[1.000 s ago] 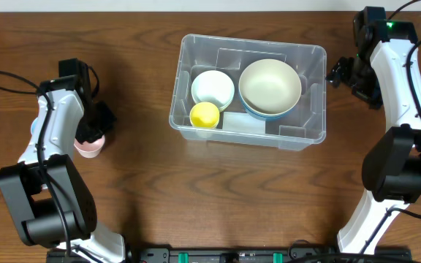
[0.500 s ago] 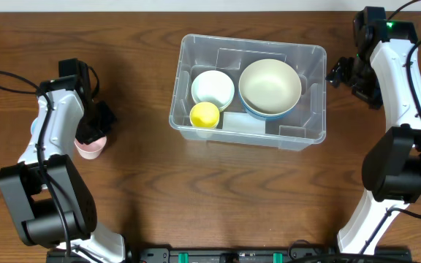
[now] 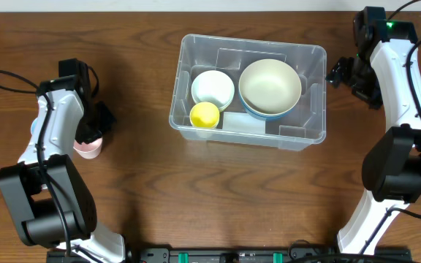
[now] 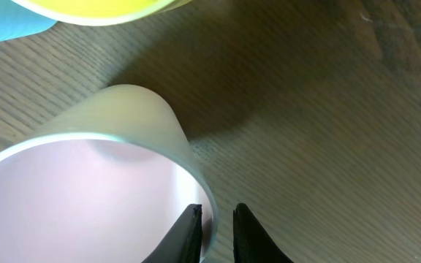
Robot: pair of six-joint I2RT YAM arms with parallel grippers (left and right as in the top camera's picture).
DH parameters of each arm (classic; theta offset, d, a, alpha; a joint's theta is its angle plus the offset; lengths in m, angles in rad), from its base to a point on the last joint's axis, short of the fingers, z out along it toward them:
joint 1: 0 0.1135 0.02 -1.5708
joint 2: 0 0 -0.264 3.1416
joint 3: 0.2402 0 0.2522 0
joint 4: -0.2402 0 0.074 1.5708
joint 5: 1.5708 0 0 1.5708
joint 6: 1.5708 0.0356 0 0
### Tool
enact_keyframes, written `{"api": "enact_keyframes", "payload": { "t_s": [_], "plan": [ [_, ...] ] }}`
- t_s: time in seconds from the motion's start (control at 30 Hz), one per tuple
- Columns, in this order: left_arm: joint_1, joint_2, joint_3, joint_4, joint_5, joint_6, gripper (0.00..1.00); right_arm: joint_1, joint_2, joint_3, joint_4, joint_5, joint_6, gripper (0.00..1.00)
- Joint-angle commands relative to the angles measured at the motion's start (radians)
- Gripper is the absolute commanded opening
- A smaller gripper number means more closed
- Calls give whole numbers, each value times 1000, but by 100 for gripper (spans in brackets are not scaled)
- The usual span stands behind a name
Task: Pack container
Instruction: 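Move the left gripper to the pink cup and grasp its rim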
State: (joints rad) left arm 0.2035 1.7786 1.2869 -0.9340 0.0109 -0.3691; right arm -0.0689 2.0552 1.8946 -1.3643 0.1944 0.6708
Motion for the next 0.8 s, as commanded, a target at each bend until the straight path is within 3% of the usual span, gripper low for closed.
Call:
{"api": "enact_keyframes", "payload": {
  "t_s": [0.0,0.4,0.5,0.67,0.77],
  "plan": [
    [16,6,-8,-3,-30,1,17,3,-3,-1,0,7,16,99],
    [55,6,-45,-3,-30,1,17,3,-3,-1,0,7,16,99],
    [55,6,-47,-3,-27,2,6,3,-3,-1,0,7,16,99],
    [54,5,-47,-8,-9,3,6,3,-3,-1,0,7,16,99],
    [53,-5,-46,-10,89,57,6,3,-3,-1,0,7,16,99]
  ]
}}
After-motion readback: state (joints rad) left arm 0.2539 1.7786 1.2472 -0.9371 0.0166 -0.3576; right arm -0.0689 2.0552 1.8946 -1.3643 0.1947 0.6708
